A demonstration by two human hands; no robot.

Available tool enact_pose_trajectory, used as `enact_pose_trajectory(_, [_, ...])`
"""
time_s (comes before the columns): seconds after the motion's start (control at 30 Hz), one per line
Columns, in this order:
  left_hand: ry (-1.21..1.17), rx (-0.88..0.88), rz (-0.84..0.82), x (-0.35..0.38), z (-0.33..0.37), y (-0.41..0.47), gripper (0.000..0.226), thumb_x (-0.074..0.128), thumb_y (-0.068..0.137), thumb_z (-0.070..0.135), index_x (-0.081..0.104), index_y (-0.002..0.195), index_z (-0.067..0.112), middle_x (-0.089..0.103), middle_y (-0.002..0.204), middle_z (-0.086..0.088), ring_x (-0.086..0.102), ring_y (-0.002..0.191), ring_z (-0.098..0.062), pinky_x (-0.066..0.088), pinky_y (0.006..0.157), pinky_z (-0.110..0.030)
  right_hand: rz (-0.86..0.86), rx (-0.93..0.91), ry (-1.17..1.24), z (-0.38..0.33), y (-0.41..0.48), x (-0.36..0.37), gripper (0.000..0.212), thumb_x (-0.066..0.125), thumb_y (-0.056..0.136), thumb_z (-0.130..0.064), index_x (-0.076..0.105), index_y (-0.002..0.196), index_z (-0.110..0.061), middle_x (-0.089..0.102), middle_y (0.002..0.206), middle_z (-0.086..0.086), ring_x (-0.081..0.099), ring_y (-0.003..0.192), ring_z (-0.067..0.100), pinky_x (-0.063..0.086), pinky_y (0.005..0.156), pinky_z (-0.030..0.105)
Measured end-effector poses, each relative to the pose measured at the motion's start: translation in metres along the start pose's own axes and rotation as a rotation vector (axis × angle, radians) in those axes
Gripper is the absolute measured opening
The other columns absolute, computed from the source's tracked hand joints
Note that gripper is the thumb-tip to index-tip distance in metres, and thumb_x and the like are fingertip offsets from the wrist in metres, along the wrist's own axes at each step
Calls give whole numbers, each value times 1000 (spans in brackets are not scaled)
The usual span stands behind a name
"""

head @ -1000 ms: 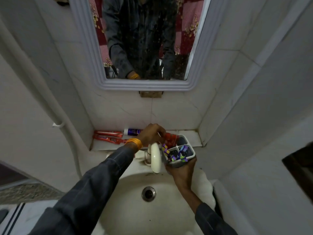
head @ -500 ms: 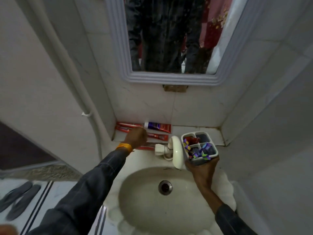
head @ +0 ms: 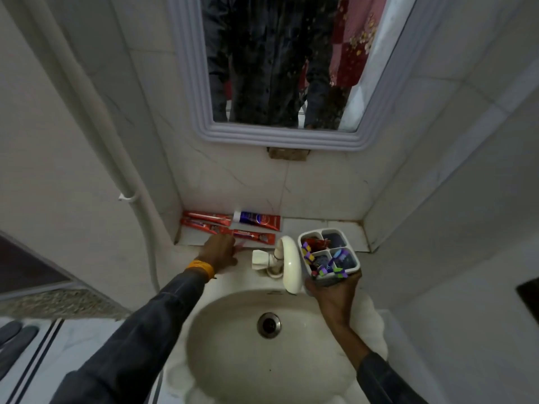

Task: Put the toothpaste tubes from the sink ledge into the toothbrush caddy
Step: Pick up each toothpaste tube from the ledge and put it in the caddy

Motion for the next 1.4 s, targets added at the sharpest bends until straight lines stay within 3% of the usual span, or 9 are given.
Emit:
enact_pose_trajectory(0.1, [-250, -66, 59, -50, -10, -7, 9, 76, 81, 18, 69, 80, 12, 74, 82, -7, 72, 80, -24, 57, 79, -34, -5, -12, -47, 0, 2, 1, 115, 97, 55, 16, 34, 148, -3, 56, 148, 17, 65, 125, 8, 55, 95, 10])
enact_pose_trajectory(0.2, [-501, -64, 116, -94, 6, -2, 18, 79, 75, 19, 70, 87, 9, 75, 84, -9, 73, 78, -25, 62, 73, -38, -7, -31, -59, 0, 3, 1, 113, 98, 55, 15, 35, 147, -6, 55, 149, 16, 61, 134, 29, 57, 97, 13])
enact_pose_trajectory(0.43, [-632, 350, 14, -126, 127, 24, 23, 78, 79, 14, 72, 100, 12, 72, 96, -1, 67, 84, -8, 54, 74, -11, 10, -36, -4, -11, -1, 1, 111, 97, 56, 17, 34, 140, -20, 57, 140, 12, 62, 113, -19, 53, 88, 2])
enact_pose_trajectory(0.63, [-308, 395, -110, -99, 164, 46, 29, 79, 78, 23, 71, 103, 9, 71, 108, -12, 67, 97, -26, 56, 89, -39, 18, -41, -16, -10, 0, -1, 113, 97, 55, 19, 35, 141, -18, 59, 138, 11, 63, 116, -16, 55, 91, 7])
enact_pose_trajectory(0.77, [-161, 408, -187, -71, 164, 45, 28, 76, 80, 16, 73, 107, 9, 72, 111, -14, 66, 103, -29, 53, 94, -36, 6, -28, 42, -9, -1, 0, 116, 95, 55, 22, 33, 147, -12, 56, 143, 15, 63, 111, -19, 59, 88, 11])
enact_pose_trajectory(0.9, [-196, 424, -162, -69, 156, 50, 33, 79, 77, 15, 72, 110, 11, 70, 116, -10, 63, 107, -25, 48, 93, -33, -31, -38, 103, -15, -2, 5, 110, 89, 56, 32, 32, 147, 5, 55, 140, 18, 65, 107, -20, 55, 81, 4])
enact_pose_trajectory(1.13, [-358, 447, -271, -64, 141, 50, 26, 75, 80, 15, 74, 105, 9, 74, 111, -9, 68, 102, -22, 52, 93, -33, -34, -8, 89, -14, -6, 5, 113, 87, 55, 33, 28, 147, 6, 52, 142, 20, 65, 106, -22, 55, 81, 4])
enact_pose_trajectory(1.27, [-420, 342, -160, -59, 117, 66, 21, 68, 83, 7, 75, 103, 9, 75, 108, -9, 70, 98, -22, 56, 91, -33, -10, 22, -19, -9, -2, -1, 117, 96, 55, 21, 31, 148, -5, 55, 148, 16, 67, 124, 6, 61, 94, 19])
enact_pose_trajectory(1.4, [-257, 63, 105, -47, 60, 86, 31, 60, 91, 14, 65, 121, 9, 66, 126, -13, 60, 117, -33, 48, 102, -40, -11, 13, -70, -2, 2, -1, 117, 95, 54, 23, 31, 148, -4, 55, 146, 20, 66, 126, 30, 60, 89, 13])
Point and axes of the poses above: each hand's wrist, its own y-axis towards the middle knuckle, its own x-axis out of the palm, z = x × y, the point moved 4 cm from there along y, towards the middle knuckle
